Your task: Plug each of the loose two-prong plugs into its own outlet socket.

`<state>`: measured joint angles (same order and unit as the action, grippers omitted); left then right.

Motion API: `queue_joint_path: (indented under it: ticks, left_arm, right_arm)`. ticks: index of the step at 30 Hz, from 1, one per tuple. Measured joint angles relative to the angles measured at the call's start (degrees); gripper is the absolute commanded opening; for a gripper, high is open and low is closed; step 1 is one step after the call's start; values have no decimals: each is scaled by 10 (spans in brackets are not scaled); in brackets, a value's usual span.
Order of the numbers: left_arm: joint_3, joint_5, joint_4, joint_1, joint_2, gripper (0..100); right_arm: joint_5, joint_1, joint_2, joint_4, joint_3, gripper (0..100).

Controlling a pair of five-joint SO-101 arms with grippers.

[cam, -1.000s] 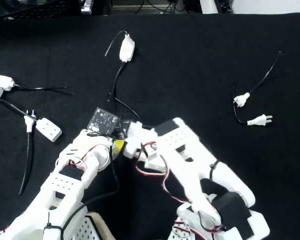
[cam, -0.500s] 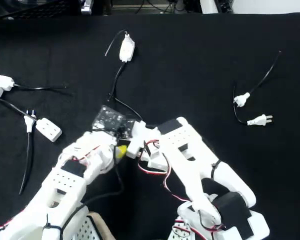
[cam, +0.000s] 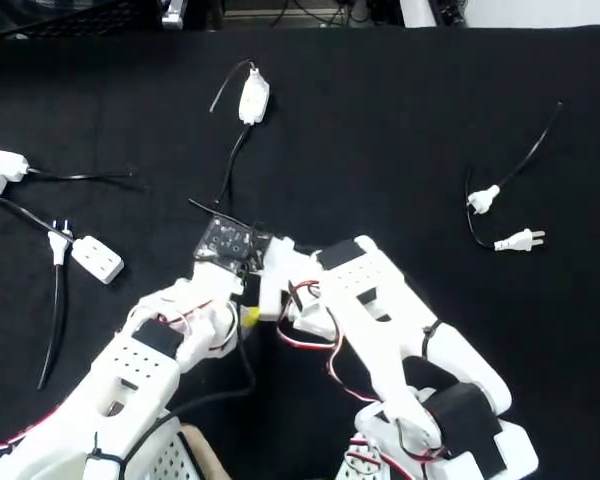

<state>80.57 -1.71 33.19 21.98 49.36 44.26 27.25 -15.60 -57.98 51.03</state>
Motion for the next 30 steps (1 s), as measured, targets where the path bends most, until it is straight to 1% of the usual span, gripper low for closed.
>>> queue_joint_path:
  ticks: [7,15,18,22,30]
  left_arm:
    - [-7,40,18,-15,0,244]
    - [-7,41,18,-37,0,277]
    - [-9,42,20,-48,1,278]
    - [-37,42,55,-55,1,278]
    - [-40,42,62,-55,1,275]
  right_arm:
    - [-42,28,1,14,1,12]
    - [-73,45,-9,20,2,12]
    - [-85,49,-30,48,10,12]
    - [-98,49,-55,98,48,12]
    - [-112,50,-55,106,56,12]
